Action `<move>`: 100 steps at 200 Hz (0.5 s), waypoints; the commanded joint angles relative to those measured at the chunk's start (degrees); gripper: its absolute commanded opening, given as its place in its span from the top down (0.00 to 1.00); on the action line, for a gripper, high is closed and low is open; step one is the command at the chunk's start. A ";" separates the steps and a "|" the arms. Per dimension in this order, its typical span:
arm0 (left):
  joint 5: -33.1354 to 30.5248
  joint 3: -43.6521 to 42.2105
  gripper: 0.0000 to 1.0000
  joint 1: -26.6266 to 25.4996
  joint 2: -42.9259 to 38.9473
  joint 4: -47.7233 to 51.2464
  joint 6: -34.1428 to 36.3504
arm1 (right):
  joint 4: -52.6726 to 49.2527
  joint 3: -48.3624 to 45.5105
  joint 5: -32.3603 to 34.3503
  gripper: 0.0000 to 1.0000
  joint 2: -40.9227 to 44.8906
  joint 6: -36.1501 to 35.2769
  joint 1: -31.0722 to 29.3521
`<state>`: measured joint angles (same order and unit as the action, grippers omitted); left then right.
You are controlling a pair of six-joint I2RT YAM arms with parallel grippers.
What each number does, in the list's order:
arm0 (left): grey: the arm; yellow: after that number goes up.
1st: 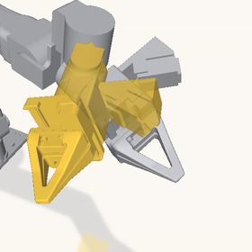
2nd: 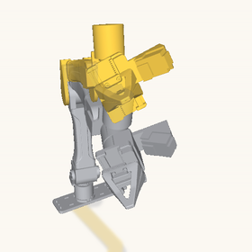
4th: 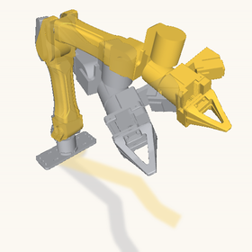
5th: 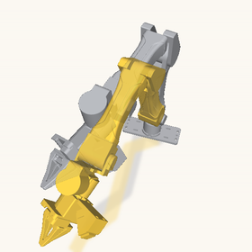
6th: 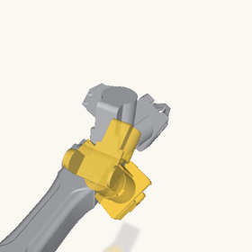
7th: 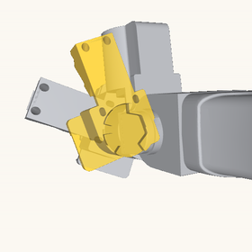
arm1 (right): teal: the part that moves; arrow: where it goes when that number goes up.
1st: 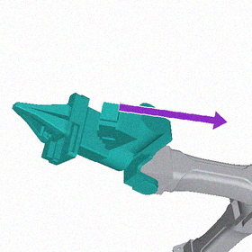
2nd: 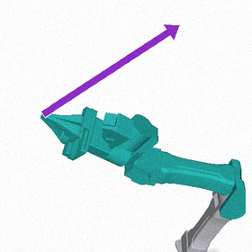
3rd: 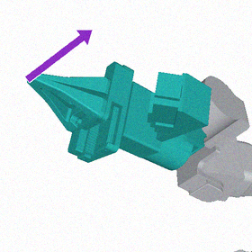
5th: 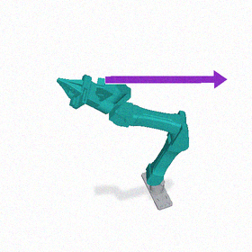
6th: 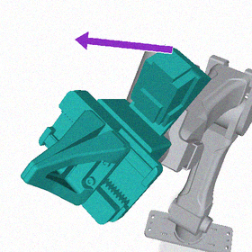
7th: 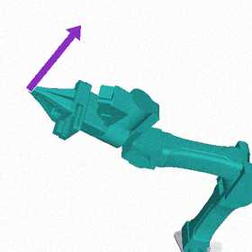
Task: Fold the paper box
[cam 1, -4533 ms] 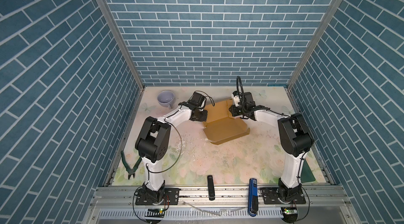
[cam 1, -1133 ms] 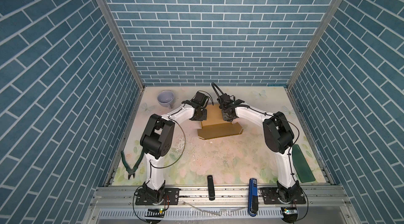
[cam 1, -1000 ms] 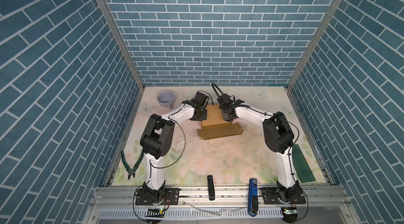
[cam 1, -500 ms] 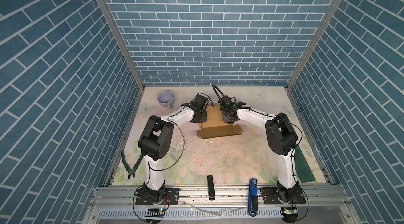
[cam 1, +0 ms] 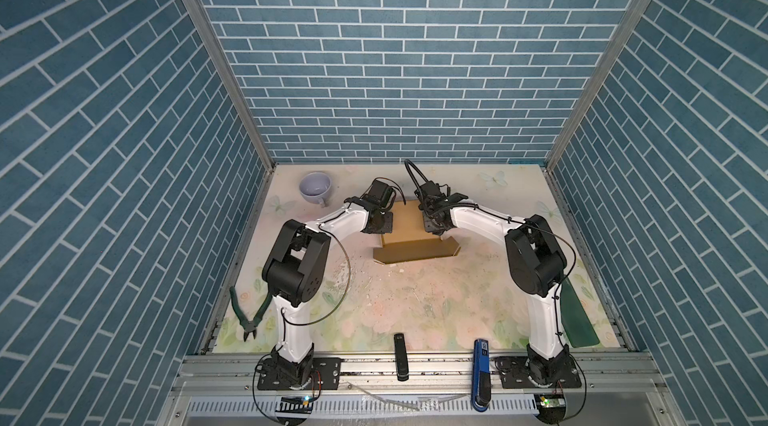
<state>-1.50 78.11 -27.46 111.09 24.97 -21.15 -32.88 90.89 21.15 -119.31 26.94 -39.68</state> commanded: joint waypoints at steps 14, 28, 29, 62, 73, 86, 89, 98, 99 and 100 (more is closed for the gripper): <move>-2.58 0.48 0.89 -0.66 -1.20 2.27 1.94 | -3.59 1.97 3.71 1.00 0.45 -2.22 -1.05; -2.23 0.23 0.89 -0.65 -1.65 1.93 1.58 | -3.23 1.33 4.24 0.93 0.86 -2.20 -1.11; -2.21 0.17 0.89 -0.61 -1.70 1.88 1.61 | -3.15 1.23 4.25 0.93 0.93 -2.18 -1.11; -2.04 -1.95 0.89 -0.62 -3.80 -0.45 1.38 | 3.34 -4.58 2.86 0.76 5.09 -0.40 -0.93; -2.31 -3.22 0.89 -0.62 -4.74 -1.77 1.43 | 5.47 -6.46 2.61 0.73 6.62 0.55 -0.67; -2.58 -4.71 0.90 -0.63 -5.72 -3.25 1.46 | 7.66 -8.11 1.99 0.70 8.19 1.38 -0.42; -2.70 -5.02 0.90 -0.58 -5.92 -3.51 1.54 | 8.31 -8.53 1.78 0.69 8.54 1.57 -0.32; -2.94 -5.78 0.90 -0.66 -6.44 -4.19 1.50 | 9.87 -9.68 1.30 0.68 9.52 2.08 -0.06; -2.96 -5.86 0.90 -0.66 -6.47 -4.25 1.52 | 10.04 -9.77 1.24 0.68 9.61 2.12 -0.01; -3.02 -5.90 0.90 -0.62 -6.48 -4.33 1.49 | 10.21 -9.86 1.21 0.68 9.66 2.13 0.06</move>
<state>-2.90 74.39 -27.79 106.78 22.70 -20.53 -28.14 83.96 22.57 -114.13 26.72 -40.21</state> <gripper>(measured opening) 0.102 0.310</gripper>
